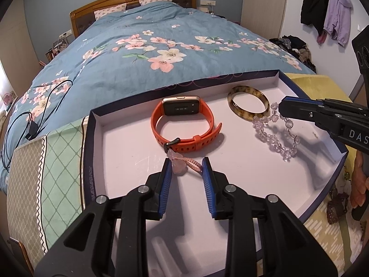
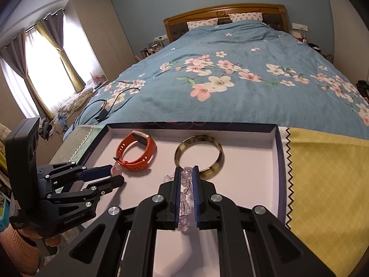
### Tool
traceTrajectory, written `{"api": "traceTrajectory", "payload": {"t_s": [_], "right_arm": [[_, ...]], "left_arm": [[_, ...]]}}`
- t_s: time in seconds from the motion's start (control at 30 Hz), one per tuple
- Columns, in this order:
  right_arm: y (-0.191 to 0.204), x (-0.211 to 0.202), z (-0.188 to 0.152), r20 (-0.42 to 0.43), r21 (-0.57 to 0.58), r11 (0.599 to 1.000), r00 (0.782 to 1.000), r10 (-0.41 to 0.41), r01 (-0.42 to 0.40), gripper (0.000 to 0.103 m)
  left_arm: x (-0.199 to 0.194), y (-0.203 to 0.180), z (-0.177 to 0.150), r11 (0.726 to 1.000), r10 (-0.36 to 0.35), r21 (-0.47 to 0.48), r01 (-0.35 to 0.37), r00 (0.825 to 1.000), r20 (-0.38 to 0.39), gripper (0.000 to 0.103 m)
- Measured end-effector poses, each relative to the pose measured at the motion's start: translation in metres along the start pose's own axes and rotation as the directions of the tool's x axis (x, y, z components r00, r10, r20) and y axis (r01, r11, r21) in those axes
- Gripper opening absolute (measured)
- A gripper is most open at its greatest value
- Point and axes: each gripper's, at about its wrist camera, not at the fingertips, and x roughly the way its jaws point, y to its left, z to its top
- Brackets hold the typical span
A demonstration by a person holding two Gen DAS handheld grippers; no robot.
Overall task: Organize jewelry
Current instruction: 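Lower the bead bracelet into the box with the right gripper while the left carries the pendant, then lower the pink pendant beside the watch and open the left gripper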
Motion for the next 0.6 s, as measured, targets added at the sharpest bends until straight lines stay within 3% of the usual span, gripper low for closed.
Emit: {"api": "traceTrajectory", "payload": {"t_s": [0.13,0.23,0.37,0.6], "right_arm": [[-0.002,-0.005,0.000,0.013,0.011,1.000,1.000,-0.016,0.016,0.013],[-0.005,-0.011,0.000,0.026,0.020,1.000,0.999,-0.019,0.019,0.019],[-0.005,-0.024,-0.001,0.044,0.029,0.999,0.999,-0.015,0.014,0.026],[0.002,-0.062,-0.015,0.087,-0.013,1.000,0.996,0.005,-0.004,0.033]], "left_arm": [[-0.003,0.000,-0.001,1.000,-0.005,-0.001,0.005,1.000,0.012,0.028],[-0.011,0.000,-0.001,1.000,-0.021,-0.004,0.021,0.999,0.038,0.040],[-0.033,0.002,-0.003,0.999,-0.042,-0.010,0.043,0.994,0.097,0.049],[-0.084,0.005,-0.016,0.997,-0.069,-0.013,0.073,0.977,0.202,0.051]]}}
